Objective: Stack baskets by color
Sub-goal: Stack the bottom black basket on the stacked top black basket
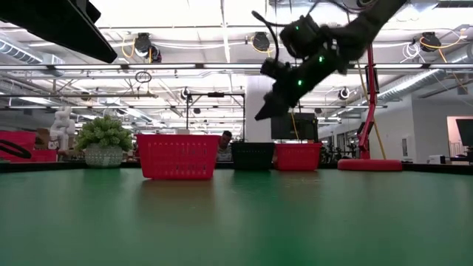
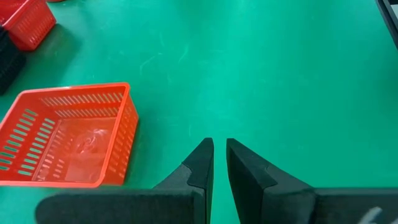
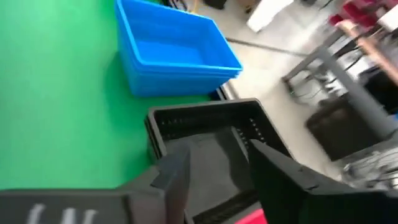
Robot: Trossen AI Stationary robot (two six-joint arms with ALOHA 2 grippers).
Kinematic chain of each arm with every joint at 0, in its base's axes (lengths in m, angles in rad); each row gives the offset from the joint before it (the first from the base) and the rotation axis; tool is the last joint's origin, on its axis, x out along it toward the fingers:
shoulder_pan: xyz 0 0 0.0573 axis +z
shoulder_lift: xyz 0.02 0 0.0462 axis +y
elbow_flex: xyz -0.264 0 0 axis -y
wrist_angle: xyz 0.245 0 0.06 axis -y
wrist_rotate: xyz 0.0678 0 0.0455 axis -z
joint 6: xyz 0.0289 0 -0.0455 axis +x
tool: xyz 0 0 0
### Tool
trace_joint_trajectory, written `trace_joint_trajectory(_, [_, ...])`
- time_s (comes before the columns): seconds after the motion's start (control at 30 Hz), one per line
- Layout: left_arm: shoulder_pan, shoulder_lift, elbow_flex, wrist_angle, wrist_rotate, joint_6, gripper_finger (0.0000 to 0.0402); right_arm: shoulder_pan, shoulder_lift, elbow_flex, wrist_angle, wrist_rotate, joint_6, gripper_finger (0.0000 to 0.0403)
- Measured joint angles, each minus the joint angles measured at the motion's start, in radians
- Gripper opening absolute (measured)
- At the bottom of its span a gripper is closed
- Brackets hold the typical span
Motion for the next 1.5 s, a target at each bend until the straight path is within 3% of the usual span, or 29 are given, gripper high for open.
trace_joint_trajectory(0.2, [0.0, 0.0, 0.0, 0.0, 0.0, 0.001, 0.0047, 0.02, -0.084, 0.091, -0.262, -0.034, 0.039, 0.0076])
trace_joint_trajectory(0.4, [0.008, 0.0, 0.0, 0.0, 0.0, 0.02, 0.0047, -0.021, -0.086, 0.092, -0.261, 0.009, 0.162, 0.0019])
trace_joint_trajectory(0.5, [0.027, 0.0, 0.0, 0.001, -0.003, 0.059, 0.0047, -0.059, -0.08, 0.092, -0.274, -0.076, 0.215, 0.0003])
trace_joint_trajectory(0.63, [0.089, 0.0, 0.0, 0.002, -0.01, 0.154, 0.0047, -0.067, -0.081, 0.088, -0.305, -0.145, 0.244, 0.0009])
trace_joint_trajectory(0.8, [0.21, 0.0, 0.0, 0.034, 0.001, 0.356, 0.0047, 0.009, -0.081, 0.018, -0.29, -0.189, 0.311, 0.0007])
trace_joint_trajectory(0.93, [0.321, -0.011, 0.002, 0.05, 0.017, 0.453, 0.0047, 0.099, -0.079, -0.111, -0.115, -0.069, 0.417, 0.0001])
trace_joint_trajectory(1.07, [0.415, -0.012, 0.003, 0.05, 0.155, 0.491, 0.0047, 0.149, -0.062, -0.208, 0.123, 0.124, 0.499, 0.0004])
trace_joint_trajectory(1.3, [0.479, -0.012, 0.003, 0.054, 0.222, 0.518, 0.0047, 0.136, 0.037, -0.196, 0.152, 0.123, 0.68, 0.0048])
trace_joint_trajectory(1.5, [0.567, -0.031, 0.004, 0.075, 0.237, 0.628, 0.0047, 0.172, 0.023, -0.195, 0.079, 0.096, 0.678, 0.0091])
